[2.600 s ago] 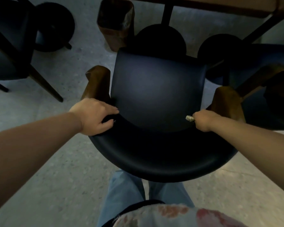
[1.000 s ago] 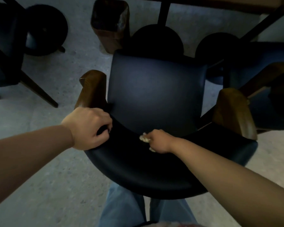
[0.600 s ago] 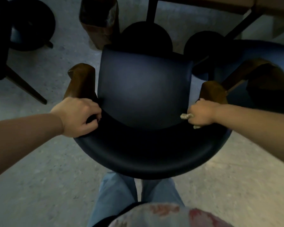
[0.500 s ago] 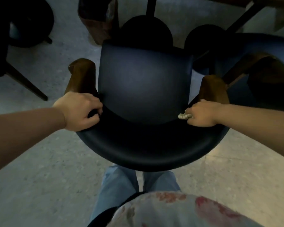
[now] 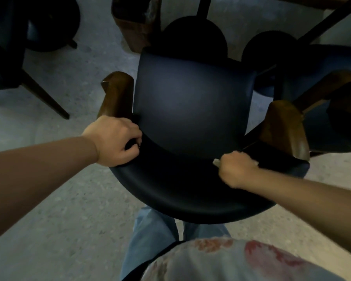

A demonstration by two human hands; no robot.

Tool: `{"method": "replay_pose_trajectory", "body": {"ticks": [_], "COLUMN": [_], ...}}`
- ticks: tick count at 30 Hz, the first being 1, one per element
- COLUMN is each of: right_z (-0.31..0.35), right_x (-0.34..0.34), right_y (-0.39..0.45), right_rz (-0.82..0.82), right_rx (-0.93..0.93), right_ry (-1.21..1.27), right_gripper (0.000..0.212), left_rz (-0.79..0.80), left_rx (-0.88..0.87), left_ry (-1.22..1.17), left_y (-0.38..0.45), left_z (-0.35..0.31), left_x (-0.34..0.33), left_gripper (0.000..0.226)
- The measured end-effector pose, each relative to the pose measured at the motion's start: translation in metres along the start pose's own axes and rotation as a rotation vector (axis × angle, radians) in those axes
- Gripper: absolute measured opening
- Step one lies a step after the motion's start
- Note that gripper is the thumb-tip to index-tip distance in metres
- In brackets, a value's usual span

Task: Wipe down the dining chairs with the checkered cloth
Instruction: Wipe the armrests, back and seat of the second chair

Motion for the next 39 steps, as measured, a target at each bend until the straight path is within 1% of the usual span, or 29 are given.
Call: {"method": "replay_pose_trajectory", "body": {"ticks": [3,6,10,12,13,15,16,17,18,19,20,21,23,25,26,28,30,32,34,37,39], "right_z": [0.040,0.063,0.095,0.112,0.120,0.134,0.141,0.148,0.157,0.166,0.172,0.175,0.177,0.175,0.172,0.158,0.132,0.099,0.067,0.024,-0.006], "right_x": [-0.010,-0.011,-0.009,-0.001,0.005,0.021,0.024,0.026,0.029,0.031,0.030,0.030,0.031,0.032,0.030,0.022,0.008,-0.003,-0.008,-0.008,-0.001], "right_y": [-0.005,0.002,0.015,0.032,0.039,0.046,0.052,0.056,0.056,0.052,0.049,0.044,0.033,0.017,0.009,-0.011,-0.026,-0.034,-0.036,-0.033,-0.029], "right_rz": [-0.020,0.015,0.037,0.023,0.013,0.077,0.094,0.099,0.084,0.073,0.043,0.019,0.007,-0.018,-0.033,-0.071,-0.032,0.044,0.107,0.174,0.187], "right_rx": [0.002,-0.062,-0.118,-0.125,-0.108,-0.080,-0.063,-0.004,0.073,0.153,0.206,0.224,0.261,0.339,0.381,0.468,0.524,0.536,0.511,0.424,0.350], "right_ry": [0.134,0.298,0.545,0.764,0.924,1.361,1.469,1.483,1.382,1.223,1.047,0.922,0.824,0.724,0.666,0.548,0.465,0.382,0.300,0.142,0.000], "right_gripper": [0.024,0.027,0.034,0.035,0.033,0.028,0.027,0.024,0.021,0.021,0.023,0.026,0.025,0.023,0.026,0.041,0.059,0.067,0.068,0.067,0.060], "left_rz": [0.010,0.012,-0.013,-0.037,-0.048,-0.076,-0.093,-0.110,-0.124,-0.130,-0.131,-0.127,-0.116,-0.105,-0.102,-0.097,-0.089,-0.080,-0.071,-0.060,-0.039], "left_rx": [0.007,0.014,-0.004,-0.016,-0.019,-0.017,-0.017,-0.019,-0.022,-0.027,-0.031,-0.032,-0.035,-0.037,-0.039,-0.039,-0.036,-0.040,-0.040,-0.031,-0.026], "left_ry": [-0.011,-0.006,-0.046,-0.070,-0.078,-0.092,-0.101,-0.113,-0.126,-0.136,-0.142,-0.143,-0.133,-0.119,-0.114,-0.105,-0.088,-0.076,-0.056,-0.017,-0.009], "left_y": [-0.001,-0.001,-0.002,-0.003,-0.003,-0.004,-0.004,-0.004,-0.004,-0.004,-0.005,-0.005,-0.005,-0.005,-0.005,-0.004,-0.003,-0.003,-0.002,-0.002,-0.001], "left_z": [0.000,0.002,0.002,0.002,0.001,0.001,0.001,0.001,0.001,0.001,0.001,0.001,0.001,0.001,0.001,0.002,0.003,0.003,0.004,0.003,0.003], "left_x": [0.001,0.000,0.000,0.001,0.002,0.003,0.003,0.003,0.004,0.005,0.005,0.005,0.005,0.004,0.004,0.004,0.002,0.000,-0.001,-0.001,-0.001], "left_gripper": [0.055,0.056,0.050,0.044,0.042,0.038,0.037,0.035,0.034,0.033,0.032,0.032,0.030,0.028,0.028,0.028,0.026,0.025,0.025,0.034,0.044]}}
Point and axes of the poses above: each hand's wrist, its own y-axis towards the middle knuckle, its own x-axis out of the back of the hand, z = x × y, the point moved 3 cm from there along y, towards the middle knuckle, and after that the axes turned 4 degrees about z, right-handed, at the moved point
